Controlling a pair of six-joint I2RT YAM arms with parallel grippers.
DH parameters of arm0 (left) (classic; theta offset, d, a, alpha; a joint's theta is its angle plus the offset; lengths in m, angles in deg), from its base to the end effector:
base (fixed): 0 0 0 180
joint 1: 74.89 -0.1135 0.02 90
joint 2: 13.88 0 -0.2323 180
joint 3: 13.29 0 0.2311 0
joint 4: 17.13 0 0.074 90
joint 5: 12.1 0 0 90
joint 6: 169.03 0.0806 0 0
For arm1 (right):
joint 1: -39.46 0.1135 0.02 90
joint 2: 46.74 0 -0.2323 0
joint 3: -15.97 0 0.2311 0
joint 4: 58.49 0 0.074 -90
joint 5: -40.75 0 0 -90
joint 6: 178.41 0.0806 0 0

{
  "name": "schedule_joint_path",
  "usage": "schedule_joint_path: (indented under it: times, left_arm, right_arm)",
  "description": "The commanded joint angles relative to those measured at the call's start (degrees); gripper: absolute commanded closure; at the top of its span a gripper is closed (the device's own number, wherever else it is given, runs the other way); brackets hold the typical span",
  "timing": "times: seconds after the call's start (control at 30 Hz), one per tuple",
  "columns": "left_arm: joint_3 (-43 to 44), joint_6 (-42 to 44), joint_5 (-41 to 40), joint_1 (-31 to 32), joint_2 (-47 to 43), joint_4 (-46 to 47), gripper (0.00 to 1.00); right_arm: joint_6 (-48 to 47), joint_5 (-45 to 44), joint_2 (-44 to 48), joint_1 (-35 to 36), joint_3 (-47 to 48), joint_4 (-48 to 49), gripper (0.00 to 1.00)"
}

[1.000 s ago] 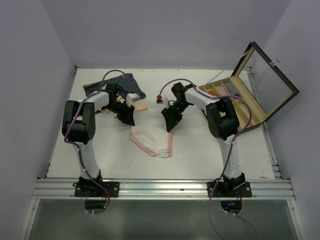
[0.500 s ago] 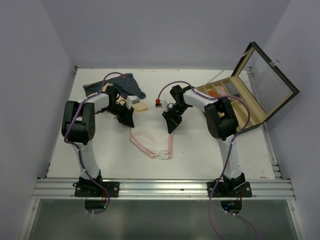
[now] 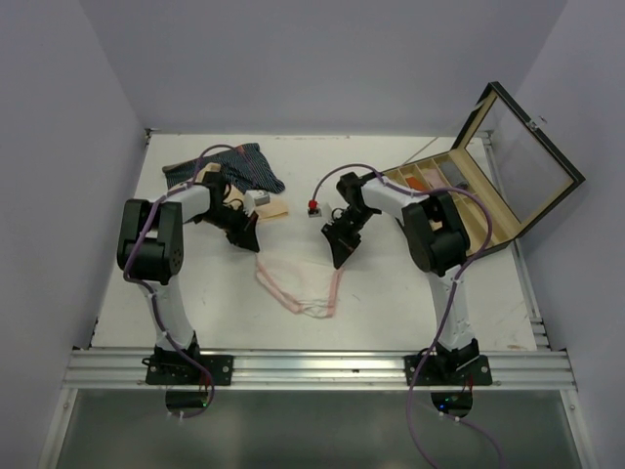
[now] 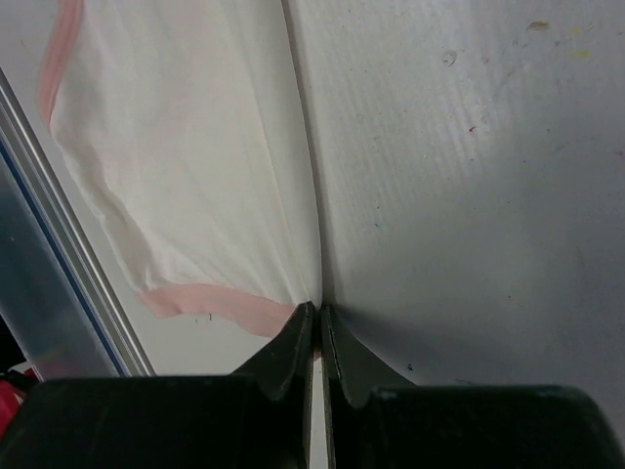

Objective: Roll the underwear

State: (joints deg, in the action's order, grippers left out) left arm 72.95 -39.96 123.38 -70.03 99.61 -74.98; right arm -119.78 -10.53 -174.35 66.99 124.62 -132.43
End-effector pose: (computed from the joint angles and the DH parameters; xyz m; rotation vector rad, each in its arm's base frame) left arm 0.3231 -0.0852 0.0907 1.0335 2.4356 -1.0264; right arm 0.3078 0.2173 0.0857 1.4223 -2.5722 -1.0347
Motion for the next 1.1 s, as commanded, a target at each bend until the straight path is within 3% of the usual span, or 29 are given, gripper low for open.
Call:
schedule_joint_path:
  times: [0.0, 0.1, 0.2, 0.37, 0.5, 0.7, 1.07]
  left_arm:
    - [-0.8, 1.0, 0.7, -0.9, -3.1, 1.3, 0.97]
    - [-1.1, 0.2, 2.5, -0.9, -6.1, 2.6, 0.77]
    - [-0.3, -1.5, 4.0, -0.9, -10.1, 4.0, 0.61]
    - [-0.2, -3.5, 2.0, -0.8, -20.3, 7.5, 0.51]
    - [-6.7, 0.2, -2.4, 2.4, -28.8, 10.1, 0.51]
    - [-21.0, 3.7, -11.3, 15.3, -40.5, 16.4, 0.51]
    - [-36.0, 6.8, -20.6, 37.6, -48.5, 27.8, 0.50]
  right_arm:
    - [-1.9, 0.0, 3.5, 0.3, -0.9, -1.8, 0.89]
    - [-0.5, 2.0, 4.3, 0.5, 0.5, -1.9, 0.69]
    - [1.9, 2.2, 6.1, 0.3, 4.3, -2.5, 0.62]
    - [10.4, 2.9, 14.1, -0.2, 2.9, 3.3, 0.56]
    - [18.9, 8.0, 19.9, 2.3, -5.1, 9.8, 0.60]
    - [30.8, 15.3, 18.7, 7.9, -20.7, 21.0, 0.64]
    - [35.2, 14.1, 7.3, 8.0, -25.6, 28.0, 0.67]
